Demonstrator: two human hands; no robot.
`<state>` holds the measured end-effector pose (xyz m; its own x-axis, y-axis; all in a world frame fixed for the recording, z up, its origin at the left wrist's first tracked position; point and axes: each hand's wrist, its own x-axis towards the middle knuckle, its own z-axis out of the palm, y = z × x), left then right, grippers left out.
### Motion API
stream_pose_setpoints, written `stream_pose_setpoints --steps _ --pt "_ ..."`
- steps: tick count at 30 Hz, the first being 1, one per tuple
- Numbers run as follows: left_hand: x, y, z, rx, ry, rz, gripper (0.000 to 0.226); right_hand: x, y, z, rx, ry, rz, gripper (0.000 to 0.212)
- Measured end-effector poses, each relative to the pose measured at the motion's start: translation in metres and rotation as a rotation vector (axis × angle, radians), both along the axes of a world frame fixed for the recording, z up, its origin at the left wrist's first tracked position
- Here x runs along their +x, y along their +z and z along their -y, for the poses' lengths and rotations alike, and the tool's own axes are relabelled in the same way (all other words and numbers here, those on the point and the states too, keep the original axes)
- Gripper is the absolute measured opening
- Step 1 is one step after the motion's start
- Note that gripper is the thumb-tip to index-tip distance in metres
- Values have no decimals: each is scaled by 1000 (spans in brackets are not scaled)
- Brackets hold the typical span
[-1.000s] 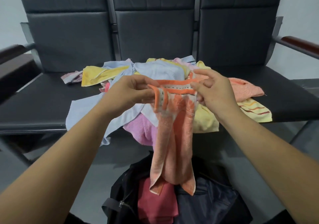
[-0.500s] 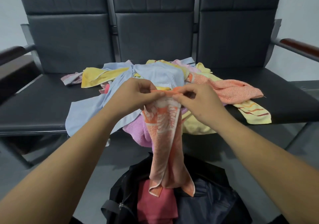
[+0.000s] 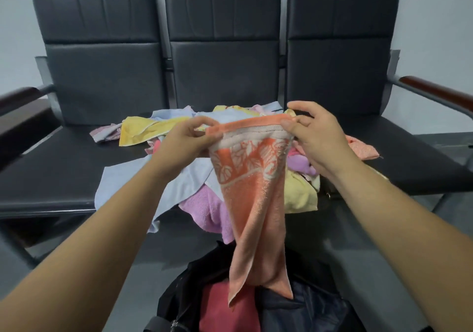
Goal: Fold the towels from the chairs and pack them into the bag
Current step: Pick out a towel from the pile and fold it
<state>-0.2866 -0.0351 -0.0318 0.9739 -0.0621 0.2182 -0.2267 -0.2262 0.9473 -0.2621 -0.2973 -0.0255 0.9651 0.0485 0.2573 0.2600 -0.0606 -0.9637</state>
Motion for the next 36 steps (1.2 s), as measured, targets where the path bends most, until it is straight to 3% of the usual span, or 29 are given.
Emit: stream_pose_setpoints --steps 3,7,9,11,13,18,24,27,31,32,34,36 --pt "12 34 5 -151 56 133 22 9 42 4 142 157 -61 23" --pt "12 82 4 -398 -222 133 27 1 95 20 331 568 -97 31" --pt "15 93 2 -117 -125 142 18 7 96 20 119 420 -51 18" --pt "20 95 0 177 88 203 18 15 93 16 -179 14 80 5" --pt "18 99 0 101 147 227 20 15 93 12 -143 -85 142 7" --pt "1 109 5 -53 100 308 28 3 99 4 190 131 192 6" --pt "-4 100 8 -189 73 311 21 -3 103 -12 279 210 147 11" --pt "-5 77 6 -273 -96 148 19 -2 108 -17 458 200 84 15" --pt "-12 18 7 108 -286 -99 18 3 110 -19 494 174 11 15" --pt "-13 7 8 80 -310 -130 15 5 108 -18 475 152 -9 15" --pt "-16 -8 14 -165 -376 -215 17 7 101 -18 425 72 -58 14" --pt "-17 -16 27 -373 -400 -318 34 10 91 -17 413 11 -102 13"
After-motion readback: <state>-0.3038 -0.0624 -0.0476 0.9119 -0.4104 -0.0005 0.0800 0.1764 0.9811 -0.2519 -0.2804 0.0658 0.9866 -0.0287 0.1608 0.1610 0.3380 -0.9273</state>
